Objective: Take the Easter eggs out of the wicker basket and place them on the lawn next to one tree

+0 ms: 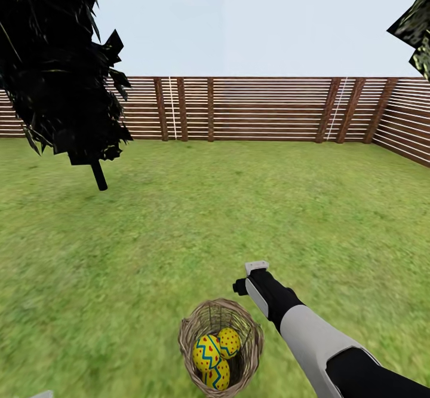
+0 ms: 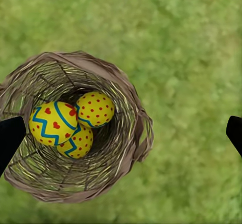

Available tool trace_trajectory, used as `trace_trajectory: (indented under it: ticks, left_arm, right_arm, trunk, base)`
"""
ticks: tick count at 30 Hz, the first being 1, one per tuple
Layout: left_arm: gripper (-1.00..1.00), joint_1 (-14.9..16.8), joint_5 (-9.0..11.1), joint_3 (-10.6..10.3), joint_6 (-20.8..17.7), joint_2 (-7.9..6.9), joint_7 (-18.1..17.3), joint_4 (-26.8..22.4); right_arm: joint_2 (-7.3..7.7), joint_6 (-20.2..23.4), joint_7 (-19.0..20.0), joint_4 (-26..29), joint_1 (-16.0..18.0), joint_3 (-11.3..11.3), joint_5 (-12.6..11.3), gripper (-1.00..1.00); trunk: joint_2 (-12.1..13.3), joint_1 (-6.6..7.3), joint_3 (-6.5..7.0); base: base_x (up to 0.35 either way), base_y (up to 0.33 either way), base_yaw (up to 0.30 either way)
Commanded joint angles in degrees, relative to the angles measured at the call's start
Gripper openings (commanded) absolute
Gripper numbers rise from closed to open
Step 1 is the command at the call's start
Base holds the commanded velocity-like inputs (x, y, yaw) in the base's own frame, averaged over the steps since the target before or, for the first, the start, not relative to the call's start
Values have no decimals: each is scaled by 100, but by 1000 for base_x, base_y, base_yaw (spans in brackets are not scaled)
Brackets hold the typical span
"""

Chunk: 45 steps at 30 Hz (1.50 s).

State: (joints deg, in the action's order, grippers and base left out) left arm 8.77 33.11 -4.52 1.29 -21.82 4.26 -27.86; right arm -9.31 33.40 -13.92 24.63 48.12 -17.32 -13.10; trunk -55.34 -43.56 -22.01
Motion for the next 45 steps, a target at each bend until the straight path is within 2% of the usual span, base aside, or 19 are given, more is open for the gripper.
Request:
trace_trajectory:
  ticks: [1, 3, 4, 5, 9, 10, 13, 14, 18, 19, 22, 23, 24, 29, 34, 45]
  left_arm:
    - [100, 2, 192, -49, -112, -121, 48, -208]
    - [100, 7, 412, -49, -305, -293, 54, -637]
    - [100, 23, 562, -27, -450, -405, 65, -1110]
    - [100, 33, 617, 18, -522, -443, 76, -1374]
    - [100, 50, 705, 387, -977, -508, 220, -2739]
    - [100, 55, 710, 562, -1276, -520, 393, -3454]
    - [100, 61, 762, 781, -1727, -531, 718, -4412]
    - [100, 67, 835, 1018, -1959, -535, 893, -4905]
    - [100, 91, 1115, 1653, -2380, -544, 1122, -5606]
    - [100, 149, 1340, 1876, -2603, -546, 1180, -5873]
    - [100, 239, 1780, 2099, -2819, -549, 1220, -6116]
    - [100, 267, 2087, 2245, -2898, -549, 1225, -6205]
    - [100, 277, 2218, 2317, -2924, -550, 1226, -6233]
    - [100, 313, 2612, 2540, -3034, -551, 1220, -6317]
    - [100, 314, 2715, 2595, -3082, -551, 1211, -6340]
    - [100, 312, 2697, 2613, -3035, -549, 1233, -6337]
  right_arm:
    - [3, 22, -48, 7, 5, -44, -63, 100]
    - [-1, 20, -49, 7, 5, -44, -65, 100]
    - [-4, 19, -49, 7, 5, -44, -67, 100]
    - [-5, 19, -49, 9, 5, -44, -68, 100]
    - [-7, 18, -49, 13, 5, -48, -66, 100]
    - [-8, 18, -49, 14, 5, -50, -64, 100]
    - [-9, 17, -51, 15, 5, -51, -63, 100]
    - [-9, 17, -55, 15, 5, -52, -62, 100]
    - [-5, 17, -74, 14, 5, -52, -58, 100]
    - [0, 17, -81, 12, 5, -52, -56, 100]
    - [-2, 17, -87, 9, 5, -52, -56, 100]
    - [-8, 17, -89, 12, 5, -52, -58, 100]
    - [-10, 17, -90, 11, 5, -53, -59, 100]
    - [-14, 17, -91, 14, 5, -53, -62, 100]
    - [-8, 17, -88, 15, 5, -53, -65, 100]
    - [-37, 17, -93, 24, 5, -53, -75, 100]
  trunk:
    - [-46, -23, -26]
    - [-127, -67, -62]
    - [-167, -89, -80]
    - [-207, -111, -98]
    - [-367, -199, -169]
    - [-407, -221, -187]
    - [-528, -287, -241]
    - [-568, -309, -259]
    - [-728, -397, -331]
    - [-768, -419, -349]
    - [-889, -484, -403]
    - [-929, -506, -421]
    - [-969, -528, -439]
    - [-1169, -638, -528]
    - [-1370, -748, -618]
    - [-1811, -990, -816]
  base:
    - [0, 0, 0]
    - [0, 0, 0]
    - [0, 0, 0]
    - [0, 0, 0]
    - [0, 0, 0]
    - [0, 0, 0]
    - [0, 0, 0]
    - [0, 0, 0]
    - [0, 0, 0]
    - [0, 0, 0]
    - [0, 0, 0]
    - [0, 0, 0]
    - [0, 0, 0]
    - [0, 0, 0]
    - [0, 0, 0]
    - [0, 0, 0]
